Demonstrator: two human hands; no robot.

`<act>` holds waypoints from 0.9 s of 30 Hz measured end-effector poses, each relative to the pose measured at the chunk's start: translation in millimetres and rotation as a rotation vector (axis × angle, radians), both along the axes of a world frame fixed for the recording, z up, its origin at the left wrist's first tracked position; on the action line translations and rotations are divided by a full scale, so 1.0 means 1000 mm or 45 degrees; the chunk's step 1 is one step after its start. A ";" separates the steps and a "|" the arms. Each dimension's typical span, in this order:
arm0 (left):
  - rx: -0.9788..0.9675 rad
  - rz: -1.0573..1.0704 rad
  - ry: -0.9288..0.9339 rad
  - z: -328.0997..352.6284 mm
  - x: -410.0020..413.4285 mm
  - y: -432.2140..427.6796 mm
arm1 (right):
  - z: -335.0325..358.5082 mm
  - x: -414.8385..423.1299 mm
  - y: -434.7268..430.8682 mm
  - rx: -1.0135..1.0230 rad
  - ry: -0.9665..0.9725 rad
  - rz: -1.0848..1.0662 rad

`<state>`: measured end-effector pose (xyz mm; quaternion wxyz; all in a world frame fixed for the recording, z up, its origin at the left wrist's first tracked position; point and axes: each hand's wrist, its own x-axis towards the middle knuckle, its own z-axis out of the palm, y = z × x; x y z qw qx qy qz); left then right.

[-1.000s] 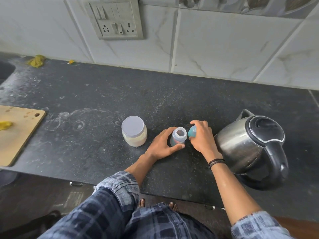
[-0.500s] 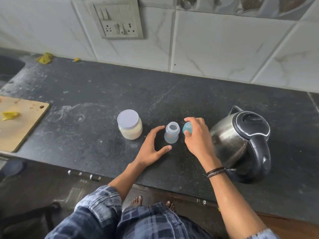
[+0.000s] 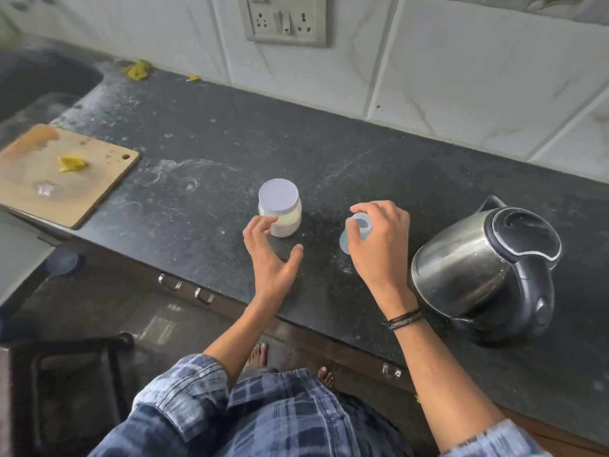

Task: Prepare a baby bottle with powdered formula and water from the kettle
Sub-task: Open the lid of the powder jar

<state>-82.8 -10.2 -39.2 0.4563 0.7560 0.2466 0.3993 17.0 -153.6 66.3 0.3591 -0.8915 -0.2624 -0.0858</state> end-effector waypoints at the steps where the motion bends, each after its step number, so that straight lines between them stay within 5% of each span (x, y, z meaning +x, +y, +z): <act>1: -0.052 0.024 0.042 0.002 0.001 0.005 | 0.002 0.000 0.006 -0.006 0.009 0.021; 15: -0.230 -0.280 0.418 0.005 0.018 0.082 | 0.002 0.008 0.124 -0.538 0.254 0.293; 27: -0.198 -0.521 0.242 0.002 0.034 0.107 | -0.005 0.009 0.150 -0.573 0.299 0.193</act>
